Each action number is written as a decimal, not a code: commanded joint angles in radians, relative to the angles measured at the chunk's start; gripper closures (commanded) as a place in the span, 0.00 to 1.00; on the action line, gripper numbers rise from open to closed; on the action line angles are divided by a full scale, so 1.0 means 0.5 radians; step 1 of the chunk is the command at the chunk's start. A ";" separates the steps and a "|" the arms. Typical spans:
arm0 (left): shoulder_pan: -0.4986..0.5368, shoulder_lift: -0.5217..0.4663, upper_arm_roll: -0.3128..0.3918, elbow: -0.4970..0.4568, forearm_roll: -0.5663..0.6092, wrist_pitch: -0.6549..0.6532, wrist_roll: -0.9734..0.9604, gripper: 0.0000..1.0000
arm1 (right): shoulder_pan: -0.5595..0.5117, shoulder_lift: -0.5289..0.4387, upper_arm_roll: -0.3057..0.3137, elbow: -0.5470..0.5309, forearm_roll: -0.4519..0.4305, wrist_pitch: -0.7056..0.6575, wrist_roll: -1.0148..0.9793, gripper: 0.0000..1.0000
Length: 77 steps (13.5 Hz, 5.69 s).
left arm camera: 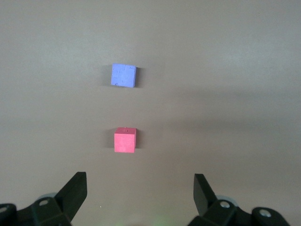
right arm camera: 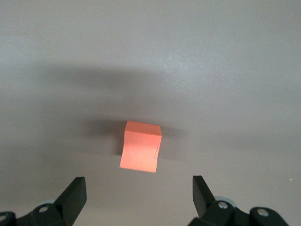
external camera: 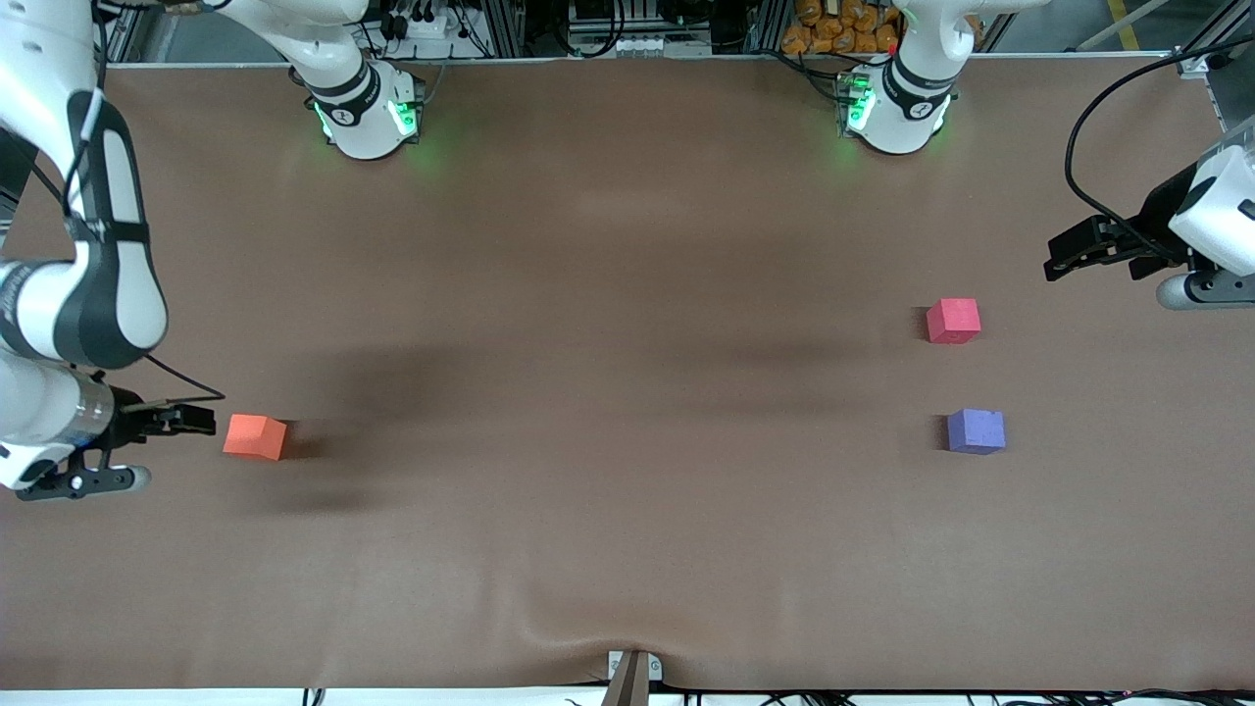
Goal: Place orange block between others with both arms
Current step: 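Lower the right gripper over the orange cube and close on it, then carry the orange cube to mid-table and release it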
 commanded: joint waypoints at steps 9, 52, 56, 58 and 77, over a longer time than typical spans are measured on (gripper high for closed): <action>0.010 0.018 -0.008 0.034 0.012 -0.033 0.024 0.00 | -0.072 0.327 0.037 -0.011 0.106 0.161 0.275 0.00; 0.016 0.036 -0.008 0.031 0.012 -0.033 0.052 0.00 | 1.278 0.134 0.049 0.120 0.464 0.025 1.177 1.00; 0.016 0.039 -0.008 0.031 0.012 -0.033 0.055 0.00 | 1.498 0.296 0.046 0.264 0.496 0.277 1.453 1.00; 0.019 0.039 -0.008 0.031 0.009 -0.033 0.055 0.00 | 1.612 0.458 0.043 0.442 0.490 0.283 1.557 1.00; 0.016 0.064 -0.008 0.037 -0.009 -0.030 0.055 0.00 | 1.647 0.545 0.024 0.617 0.312 0.161 1.748 0.00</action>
